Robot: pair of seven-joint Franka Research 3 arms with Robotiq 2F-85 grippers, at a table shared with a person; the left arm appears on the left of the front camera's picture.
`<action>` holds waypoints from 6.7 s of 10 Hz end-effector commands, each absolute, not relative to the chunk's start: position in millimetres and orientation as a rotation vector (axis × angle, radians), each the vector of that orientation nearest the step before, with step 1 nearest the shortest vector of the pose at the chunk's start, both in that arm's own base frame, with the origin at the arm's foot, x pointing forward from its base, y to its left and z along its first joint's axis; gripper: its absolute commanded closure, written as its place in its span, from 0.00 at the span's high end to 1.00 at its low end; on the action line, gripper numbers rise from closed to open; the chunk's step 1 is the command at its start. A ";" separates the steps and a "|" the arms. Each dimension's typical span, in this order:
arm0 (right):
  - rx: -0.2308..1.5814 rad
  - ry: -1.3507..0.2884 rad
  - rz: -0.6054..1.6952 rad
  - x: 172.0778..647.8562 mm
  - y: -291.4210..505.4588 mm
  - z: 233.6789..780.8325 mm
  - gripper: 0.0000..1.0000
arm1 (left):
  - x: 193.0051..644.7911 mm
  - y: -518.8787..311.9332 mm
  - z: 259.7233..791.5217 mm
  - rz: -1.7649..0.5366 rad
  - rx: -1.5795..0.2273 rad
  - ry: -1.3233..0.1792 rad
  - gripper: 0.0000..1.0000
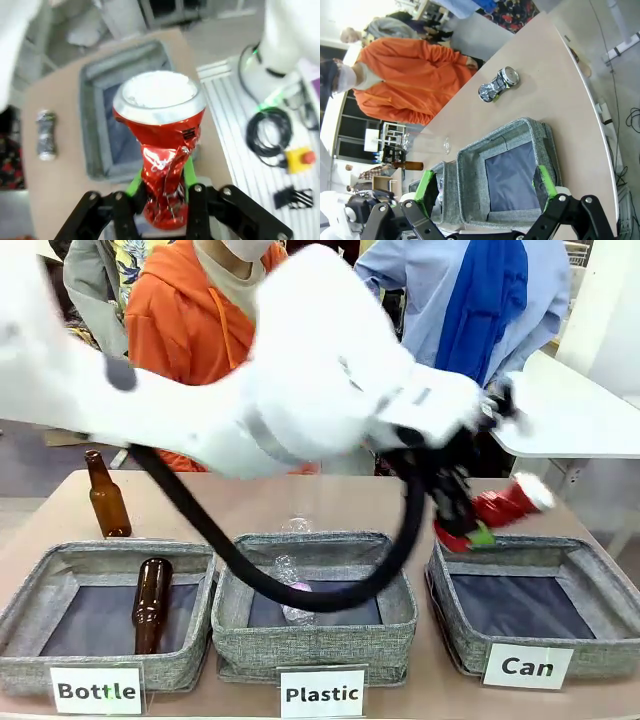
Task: Sort the can waste into the basket.
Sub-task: Pick up the can waste from the table and place it in the right Fabric basket.
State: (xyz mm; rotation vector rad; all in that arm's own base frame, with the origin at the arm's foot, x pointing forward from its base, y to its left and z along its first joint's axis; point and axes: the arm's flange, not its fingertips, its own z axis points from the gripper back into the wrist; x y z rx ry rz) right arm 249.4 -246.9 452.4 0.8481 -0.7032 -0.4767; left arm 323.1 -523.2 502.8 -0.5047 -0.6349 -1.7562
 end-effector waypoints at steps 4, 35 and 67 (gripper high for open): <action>0.900 -0.683 -0.565 159.7 -298.1 464.7 1.00 | 355.9 -608.5 440.4 -1.904 -0.609 -0.495 0.00; 1.084 -0.348 0.001 301.4 -100.4 487.2 1.00 | 434.0 -373.1 537.5 -1.366 -0.571 -0.592 1.00; 1.266 -0.059 0.074 362.8 17.9 435.3 1.00 | 437.4 73.8 430.6 -0.135 -1.194 -0.175 1.00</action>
